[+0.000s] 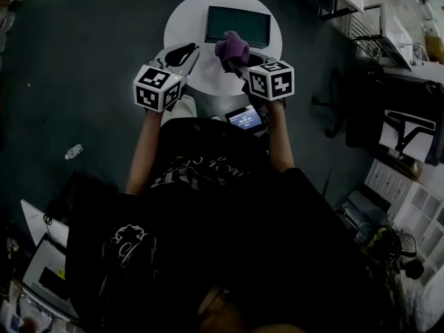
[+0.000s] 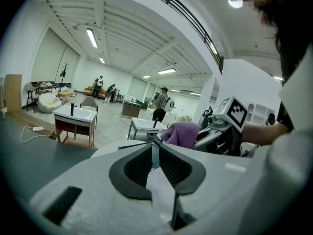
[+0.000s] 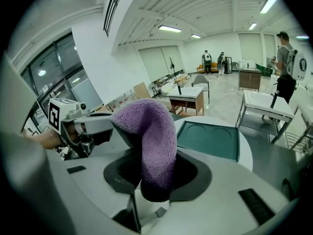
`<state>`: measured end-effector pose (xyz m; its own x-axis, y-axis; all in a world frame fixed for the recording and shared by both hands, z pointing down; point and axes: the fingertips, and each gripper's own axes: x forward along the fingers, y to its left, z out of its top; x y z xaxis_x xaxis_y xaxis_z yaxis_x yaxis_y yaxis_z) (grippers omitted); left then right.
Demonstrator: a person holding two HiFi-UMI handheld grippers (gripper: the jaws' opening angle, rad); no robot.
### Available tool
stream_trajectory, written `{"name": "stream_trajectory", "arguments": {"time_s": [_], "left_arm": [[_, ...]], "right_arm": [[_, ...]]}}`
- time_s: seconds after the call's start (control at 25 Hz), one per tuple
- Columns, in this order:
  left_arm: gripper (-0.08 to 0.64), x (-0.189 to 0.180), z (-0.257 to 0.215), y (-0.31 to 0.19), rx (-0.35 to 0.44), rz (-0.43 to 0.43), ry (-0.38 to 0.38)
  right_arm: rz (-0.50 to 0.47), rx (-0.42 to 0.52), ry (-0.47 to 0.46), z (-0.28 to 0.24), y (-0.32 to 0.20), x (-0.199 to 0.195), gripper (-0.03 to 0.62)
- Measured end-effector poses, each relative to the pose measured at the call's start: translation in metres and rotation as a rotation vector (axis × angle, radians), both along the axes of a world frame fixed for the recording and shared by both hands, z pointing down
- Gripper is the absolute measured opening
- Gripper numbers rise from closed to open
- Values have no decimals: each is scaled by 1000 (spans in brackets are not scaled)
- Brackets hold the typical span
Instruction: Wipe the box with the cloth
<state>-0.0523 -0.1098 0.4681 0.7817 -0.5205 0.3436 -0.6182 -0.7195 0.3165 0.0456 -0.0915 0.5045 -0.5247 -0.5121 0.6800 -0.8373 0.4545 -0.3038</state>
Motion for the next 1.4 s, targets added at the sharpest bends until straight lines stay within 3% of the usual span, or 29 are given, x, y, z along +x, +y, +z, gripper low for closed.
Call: {"name": "stream_trajectory", "arguments": {"time_s": [0.44,0.72,1.4], "left_arm": [[38,87,-6,113,2,-10,-20],[38,86,-11,160,17,-18,-60],[38,92,-24,175,24,59,-89]], "right_arm": [[4,4,-75,-3,106,73,114],[-10,34,-116,-10,147,67,114],[46,41,-147,-21,158,59,115]]}}
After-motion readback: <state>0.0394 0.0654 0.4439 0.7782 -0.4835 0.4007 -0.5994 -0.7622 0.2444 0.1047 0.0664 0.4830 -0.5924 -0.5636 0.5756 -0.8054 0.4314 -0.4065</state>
